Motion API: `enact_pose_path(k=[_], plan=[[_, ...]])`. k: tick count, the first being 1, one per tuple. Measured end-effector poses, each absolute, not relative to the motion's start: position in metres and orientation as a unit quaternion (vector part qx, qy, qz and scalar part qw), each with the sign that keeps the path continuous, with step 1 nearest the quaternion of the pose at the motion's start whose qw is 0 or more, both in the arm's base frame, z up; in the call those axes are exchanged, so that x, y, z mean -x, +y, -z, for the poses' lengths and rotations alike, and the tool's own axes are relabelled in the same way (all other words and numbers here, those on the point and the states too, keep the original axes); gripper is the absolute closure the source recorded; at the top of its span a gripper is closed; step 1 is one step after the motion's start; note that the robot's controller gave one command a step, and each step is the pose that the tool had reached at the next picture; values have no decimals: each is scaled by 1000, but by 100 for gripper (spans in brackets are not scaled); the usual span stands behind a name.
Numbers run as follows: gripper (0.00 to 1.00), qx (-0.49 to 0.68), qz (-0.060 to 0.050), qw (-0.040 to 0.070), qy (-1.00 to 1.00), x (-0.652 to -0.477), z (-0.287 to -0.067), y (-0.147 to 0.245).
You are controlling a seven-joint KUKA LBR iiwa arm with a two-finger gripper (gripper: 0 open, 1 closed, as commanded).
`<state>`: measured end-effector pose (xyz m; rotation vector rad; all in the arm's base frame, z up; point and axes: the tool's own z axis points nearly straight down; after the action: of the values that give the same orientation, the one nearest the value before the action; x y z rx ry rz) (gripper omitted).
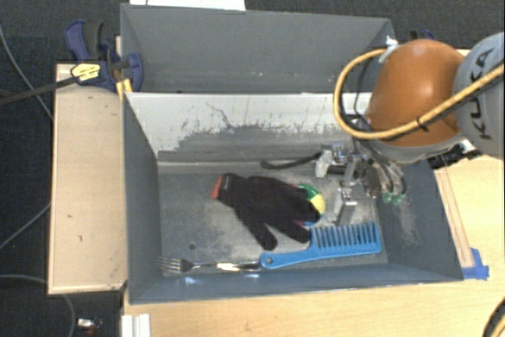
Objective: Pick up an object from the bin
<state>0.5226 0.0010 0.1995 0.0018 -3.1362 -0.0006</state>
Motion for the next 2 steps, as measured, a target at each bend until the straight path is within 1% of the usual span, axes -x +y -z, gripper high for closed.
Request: enact_pose_path(k=[1,2], plan=[[0,-1,0,-1,-1000,-524,-204,1],[0,-58,0,-4,-998,-568,-104,46]])
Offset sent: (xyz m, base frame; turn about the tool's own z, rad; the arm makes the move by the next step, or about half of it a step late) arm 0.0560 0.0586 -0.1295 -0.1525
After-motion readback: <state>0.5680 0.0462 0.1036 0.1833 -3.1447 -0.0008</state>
